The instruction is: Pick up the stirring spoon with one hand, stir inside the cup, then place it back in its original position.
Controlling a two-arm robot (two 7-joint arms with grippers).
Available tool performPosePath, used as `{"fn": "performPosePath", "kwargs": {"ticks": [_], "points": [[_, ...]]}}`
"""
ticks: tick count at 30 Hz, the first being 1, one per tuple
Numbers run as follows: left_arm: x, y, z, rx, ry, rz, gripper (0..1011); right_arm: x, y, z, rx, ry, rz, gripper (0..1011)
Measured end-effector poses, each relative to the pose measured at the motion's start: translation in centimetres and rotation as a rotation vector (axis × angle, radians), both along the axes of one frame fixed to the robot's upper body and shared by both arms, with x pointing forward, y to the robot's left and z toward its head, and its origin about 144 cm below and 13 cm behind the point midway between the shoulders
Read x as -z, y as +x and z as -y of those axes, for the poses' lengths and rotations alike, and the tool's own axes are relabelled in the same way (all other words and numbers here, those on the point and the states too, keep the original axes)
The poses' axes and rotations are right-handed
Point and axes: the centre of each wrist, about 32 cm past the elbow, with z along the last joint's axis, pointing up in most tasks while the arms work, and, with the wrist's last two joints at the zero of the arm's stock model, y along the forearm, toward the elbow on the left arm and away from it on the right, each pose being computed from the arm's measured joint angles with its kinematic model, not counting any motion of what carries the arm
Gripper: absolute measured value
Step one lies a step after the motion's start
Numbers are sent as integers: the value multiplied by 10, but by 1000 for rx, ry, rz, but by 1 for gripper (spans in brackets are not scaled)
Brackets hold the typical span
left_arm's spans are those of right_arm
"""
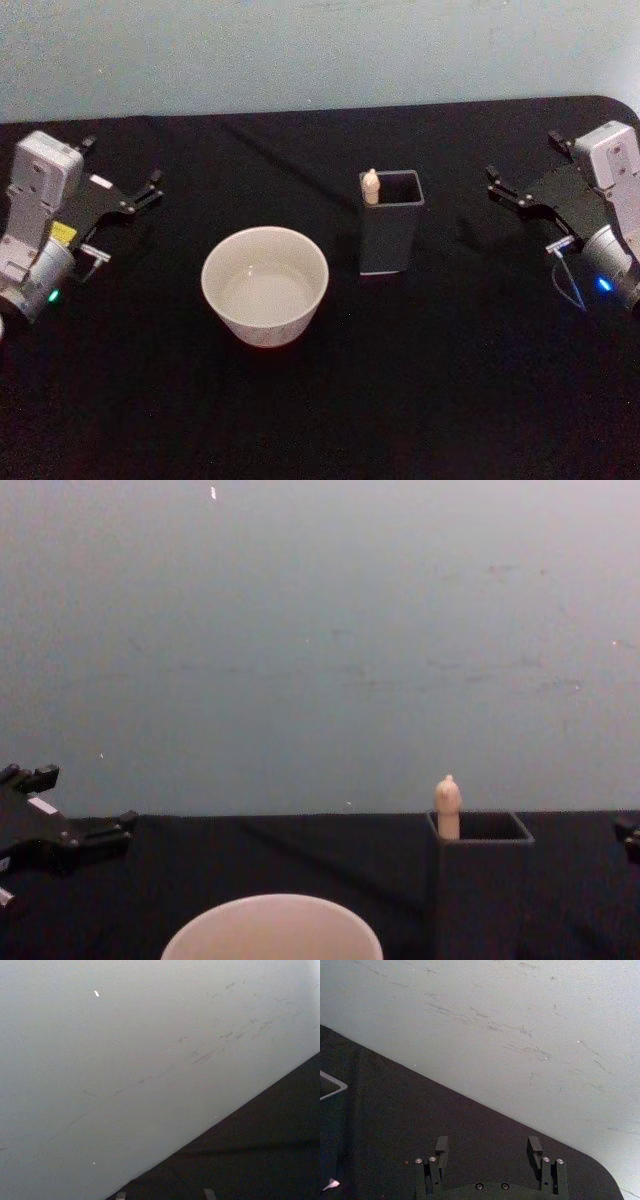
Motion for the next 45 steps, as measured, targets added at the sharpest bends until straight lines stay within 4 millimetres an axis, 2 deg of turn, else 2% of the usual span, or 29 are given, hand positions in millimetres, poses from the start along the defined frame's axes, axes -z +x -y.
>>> {"fn": "performPosePath", "kwargs": {"ticks": [45], "points": [[0,0,0,0,0,0,1001,0,0,0,0,0,0,1002]]}}
